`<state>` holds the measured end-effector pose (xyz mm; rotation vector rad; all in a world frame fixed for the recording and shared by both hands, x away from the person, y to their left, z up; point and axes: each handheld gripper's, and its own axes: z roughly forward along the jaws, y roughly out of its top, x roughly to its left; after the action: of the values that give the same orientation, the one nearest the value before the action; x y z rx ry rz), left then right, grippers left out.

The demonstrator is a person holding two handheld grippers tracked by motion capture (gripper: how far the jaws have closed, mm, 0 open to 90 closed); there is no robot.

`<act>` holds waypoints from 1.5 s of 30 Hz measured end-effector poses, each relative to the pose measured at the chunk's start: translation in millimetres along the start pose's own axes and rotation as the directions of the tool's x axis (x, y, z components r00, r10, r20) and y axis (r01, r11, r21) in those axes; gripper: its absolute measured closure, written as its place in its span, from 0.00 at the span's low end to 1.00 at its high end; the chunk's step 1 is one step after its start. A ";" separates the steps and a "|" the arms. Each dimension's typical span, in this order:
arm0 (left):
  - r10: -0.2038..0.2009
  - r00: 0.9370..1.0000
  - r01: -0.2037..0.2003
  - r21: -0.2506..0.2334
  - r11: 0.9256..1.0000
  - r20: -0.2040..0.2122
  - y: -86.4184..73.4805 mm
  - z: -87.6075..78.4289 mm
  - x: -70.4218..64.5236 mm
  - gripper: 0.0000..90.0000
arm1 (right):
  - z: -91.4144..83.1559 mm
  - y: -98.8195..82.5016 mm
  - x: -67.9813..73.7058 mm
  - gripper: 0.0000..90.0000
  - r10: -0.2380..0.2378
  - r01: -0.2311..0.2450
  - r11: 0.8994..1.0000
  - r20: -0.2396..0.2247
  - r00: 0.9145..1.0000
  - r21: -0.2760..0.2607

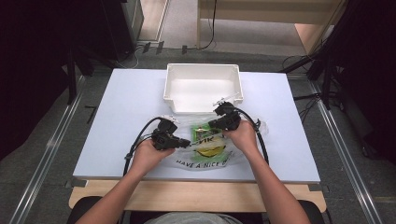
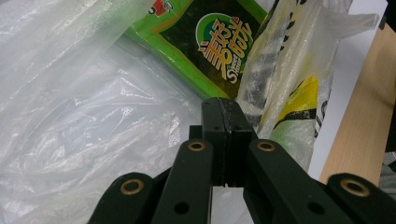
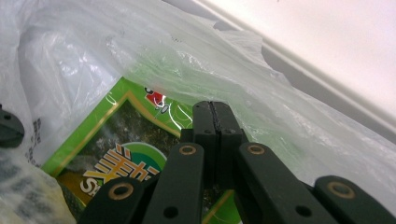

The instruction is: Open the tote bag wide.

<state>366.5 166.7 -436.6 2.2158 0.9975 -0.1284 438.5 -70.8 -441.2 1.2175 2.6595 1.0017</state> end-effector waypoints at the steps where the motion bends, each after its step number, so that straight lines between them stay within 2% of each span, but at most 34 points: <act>1: 0.000 1.000 0.000 -0.001 1.000 0.000 0.0 0.2 0.0 1.00 | -0.1 1.2 1.3 1.00 -0.008 0.008 1.000 0.006 1.000 -0.007; 4: -0.001 1.000 0.001 -0.001 1.000 0.005 0.2 0.8 0.0 1.00 | 3.9 6.4 2.5 1.00 -0.028 0.027 1.000 0.021 0.999 0.011; 7: 0.002 1.000 -0.002 -0.004 1.000 0.009 -0.2 0.7 -1.9 1.00 | 6.2 12.2 1.1 1.00 -0.018 0.018 1.000 0.033 0.999 0.006; 10: 0.003 1.000 -0.003 -0.003 1.000 0.012 -0.5 0.2 -1.9 1.00 | 6.9 16.8 -1.1 1.00 -0.007 0.008 1.000 0.017 1.000 -0.027; 13: 0.000 1.000 0.000 -0.004 1.000 0.015 -1.5 0.2 -2.3 1.00 | 11.5 19.1 -4.7 1.00 0.010 -0.010 1.000 0.025 1.000 -0.005; 21: 0.004 1.000 -0.004 -0.003 1.000 0.026 -10.1 2.2 -6.9 1.00 | 24.4 19.4 -16.9 1.00 0.044 -0.044 0.999 0.040 0.998 -0.004; 25: 0.000 0.998 -0.001 0.006 1.000 0.056 -15.8 4.3 -9.0 1.00 | 30.2 16.2 -21.8 1.00 0.052 -0.052 0.999 0.035 0.998 0.013; 28: 0.012 0.998 -0.013 0.017 1.000 0.057 -20.9 6.5 -13.3 1.00 | 29.9 14.9 -21.1 1.00 0.055 -0.055 0.998 0.041 0.998 0.006; 32: 0.014 0.997 -0.015 0.016 1.000 0.079 -28.6 5.8 -18.3 1.00 | 29.6 12.1 -20.0 1.00 0.040 -0.040 0.999 0.050 0.998 -0.009; 45: 0.036 0.993 -0.041 0.042 0.998 0.114 -51.3 7.7 -30.8 1.00 | 29.7 9.7 -17.9 1.00 0.055 -0.053 0.998 0.068 0.996 -0.028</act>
<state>310.9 166.5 -460.0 2.2395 0.8978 -0.2575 466.1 -62.6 -462.8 1.3010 2.5667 0.9801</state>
